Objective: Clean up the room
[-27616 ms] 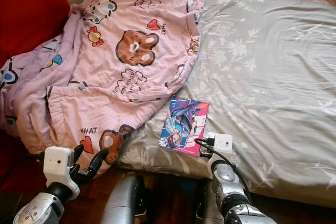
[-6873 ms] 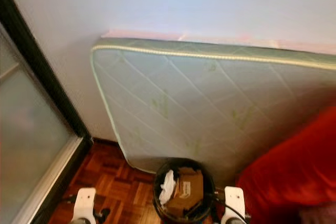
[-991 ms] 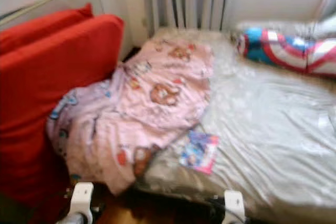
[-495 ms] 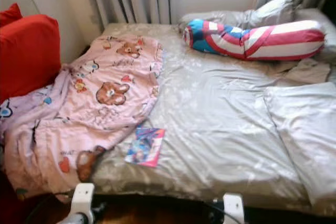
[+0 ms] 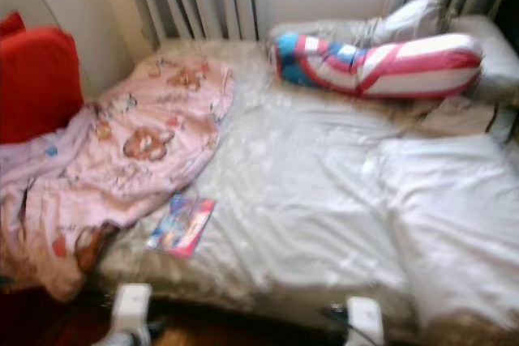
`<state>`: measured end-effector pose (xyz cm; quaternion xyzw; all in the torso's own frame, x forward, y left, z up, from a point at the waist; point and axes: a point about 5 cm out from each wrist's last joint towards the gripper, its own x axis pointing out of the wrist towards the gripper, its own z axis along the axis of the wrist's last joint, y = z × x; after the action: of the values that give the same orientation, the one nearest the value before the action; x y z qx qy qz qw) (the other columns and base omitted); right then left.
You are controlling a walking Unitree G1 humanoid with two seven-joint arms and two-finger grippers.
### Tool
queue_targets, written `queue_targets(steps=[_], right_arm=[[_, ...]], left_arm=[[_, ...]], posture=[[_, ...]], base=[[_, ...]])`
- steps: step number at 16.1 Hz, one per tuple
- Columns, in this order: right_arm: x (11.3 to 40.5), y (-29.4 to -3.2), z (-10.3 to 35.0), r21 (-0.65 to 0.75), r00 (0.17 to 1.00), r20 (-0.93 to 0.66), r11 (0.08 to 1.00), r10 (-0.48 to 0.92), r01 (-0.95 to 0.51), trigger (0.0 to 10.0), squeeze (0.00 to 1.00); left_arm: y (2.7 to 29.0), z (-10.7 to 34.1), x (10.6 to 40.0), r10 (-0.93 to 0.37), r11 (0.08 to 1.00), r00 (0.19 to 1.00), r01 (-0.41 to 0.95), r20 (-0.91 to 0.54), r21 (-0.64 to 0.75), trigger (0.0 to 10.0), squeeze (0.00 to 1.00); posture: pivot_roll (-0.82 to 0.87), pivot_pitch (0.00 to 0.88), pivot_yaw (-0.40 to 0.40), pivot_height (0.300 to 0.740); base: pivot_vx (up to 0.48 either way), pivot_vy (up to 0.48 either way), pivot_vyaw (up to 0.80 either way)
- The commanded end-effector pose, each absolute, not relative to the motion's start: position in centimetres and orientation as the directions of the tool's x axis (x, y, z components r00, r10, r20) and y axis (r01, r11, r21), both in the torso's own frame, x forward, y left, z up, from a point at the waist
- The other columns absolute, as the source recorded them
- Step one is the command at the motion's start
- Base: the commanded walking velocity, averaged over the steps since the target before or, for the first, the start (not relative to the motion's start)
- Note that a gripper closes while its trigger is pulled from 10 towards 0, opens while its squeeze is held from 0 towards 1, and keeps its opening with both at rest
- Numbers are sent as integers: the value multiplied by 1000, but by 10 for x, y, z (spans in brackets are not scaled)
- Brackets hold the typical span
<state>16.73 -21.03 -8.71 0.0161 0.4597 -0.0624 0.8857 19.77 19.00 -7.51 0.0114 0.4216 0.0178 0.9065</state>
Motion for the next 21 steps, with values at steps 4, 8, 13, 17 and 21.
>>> queue_targets(steps=[4, 8, 13, 17, 21], right_arm=[[167, -204, -88, -14, 570, -818, 993, -81, 121, 10000, 0], [168, -204, -88, -16, 572, -816, 993, -83, 121, 10000, 0], [169, -204, -87, -16, 576, -813, 993, -80, 116, 10000, 0], [169, -205, -87, -14, 580, -810, 993, -82, 121, 10000, 0], [195, -200, -74, 9, 674, -735, 993, -74, 119, 10000, 0]], left_arm=[[199, -75, 196, 65, 998, 634, -33, -771, 57, 10000, 0], [198, -75, 197, 65, 998, 635, -34, -770, 56, 10000, 0], [199, -75, 197, 65, 998, 634, -35, -771, 56, 10000, 0], [199, -74, 199, 60, 998, 642, -25, -764, 58, 10000, 0], [198, -51, 232, 35, 999, 762, -4, -647, 50, 10000, 0]], posture=[[-30, 0, 41, 740], [-26, 3, 38, 740], [-27, 3, 36, 740], [-31, 1, 34, 740], [-41, 0, 32, 740]], base=[[0, -480, -427], [0, -480, 0], [0, -480, 0], [0, -444, 0], [0, 0, 0]])
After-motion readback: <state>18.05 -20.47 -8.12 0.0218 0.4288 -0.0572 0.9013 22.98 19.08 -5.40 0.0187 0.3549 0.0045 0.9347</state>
